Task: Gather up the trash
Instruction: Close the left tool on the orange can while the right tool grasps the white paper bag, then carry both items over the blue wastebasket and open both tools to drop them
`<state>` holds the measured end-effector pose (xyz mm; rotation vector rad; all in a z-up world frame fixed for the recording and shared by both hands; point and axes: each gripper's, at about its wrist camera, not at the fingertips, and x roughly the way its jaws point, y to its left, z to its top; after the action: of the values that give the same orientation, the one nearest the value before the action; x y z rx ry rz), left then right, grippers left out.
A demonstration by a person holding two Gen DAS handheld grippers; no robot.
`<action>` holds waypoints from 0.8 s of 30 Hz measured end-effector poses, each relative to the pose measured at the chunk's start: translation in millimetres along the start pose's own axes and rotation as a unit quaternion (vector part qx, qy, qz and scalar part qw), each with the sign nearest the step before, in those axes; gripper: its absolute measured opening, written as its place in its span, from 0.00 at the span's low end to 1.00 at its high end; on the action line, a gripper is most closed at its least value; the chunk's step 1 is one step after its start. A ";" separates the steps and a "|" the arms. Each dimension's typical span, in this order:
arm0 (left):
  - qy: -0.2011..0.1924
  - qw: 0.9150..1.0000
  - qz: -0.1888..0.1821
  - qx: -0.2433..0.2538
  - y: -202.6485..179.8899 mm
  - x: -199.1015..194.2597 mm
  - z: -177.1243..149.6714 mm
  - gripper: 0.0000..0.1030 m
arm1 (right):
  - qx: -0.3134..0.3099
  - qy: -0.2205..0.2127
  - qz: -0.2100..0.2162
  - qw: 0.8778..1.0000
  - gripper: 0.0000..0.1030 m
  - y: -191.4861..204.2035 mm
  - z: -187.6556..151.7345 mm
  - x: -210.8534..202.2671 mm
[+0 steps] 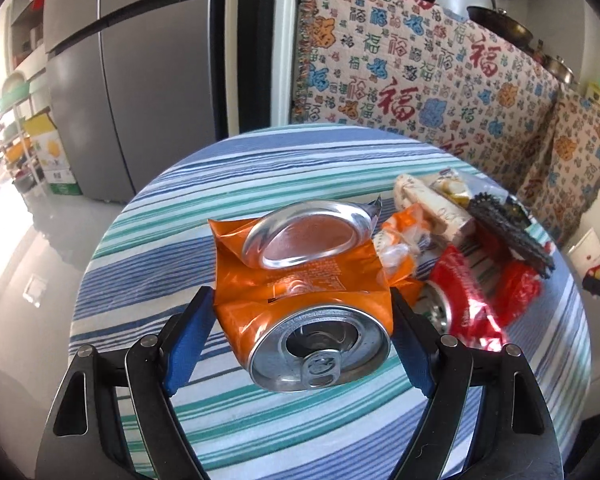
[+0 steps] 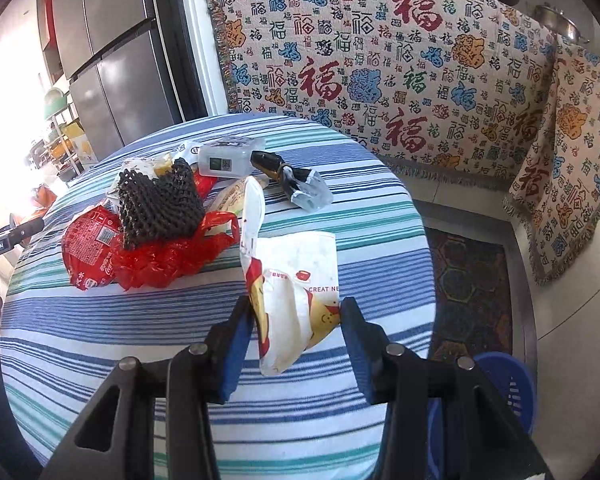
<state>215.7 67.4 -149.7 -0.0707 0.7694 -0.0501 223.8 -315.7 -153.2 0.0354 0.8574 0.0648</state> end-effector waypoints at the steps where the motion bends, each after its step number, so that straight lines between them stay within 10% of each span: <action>1: -0.003 1.000 -0.008 0.002 -6.4 -4.2 2.3 0.81 | 0.002 -0.003 -0.004 1.000 0.44 -3.7 -1.7 -7.3; 10: -0.021 0.991 -0.115 0.070 -123.0 -39.5 21.0 0.81 | 0.050 -0.026 -0.061 0.997 0.44 -74.3 -27.4 -74.2; 24: 0.041 0.931 -0.303 0.201 -364.7 -42.8 1.1 0.81 | 0.174 -0.024 -0.175 0.969 0.44 -226.6 -113.9 -118.1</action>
<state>178.7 -292.8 -89.2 0.0864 0.7846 -0.8019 70.2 -549.6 -151.6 0.2138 0.8068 -0.4186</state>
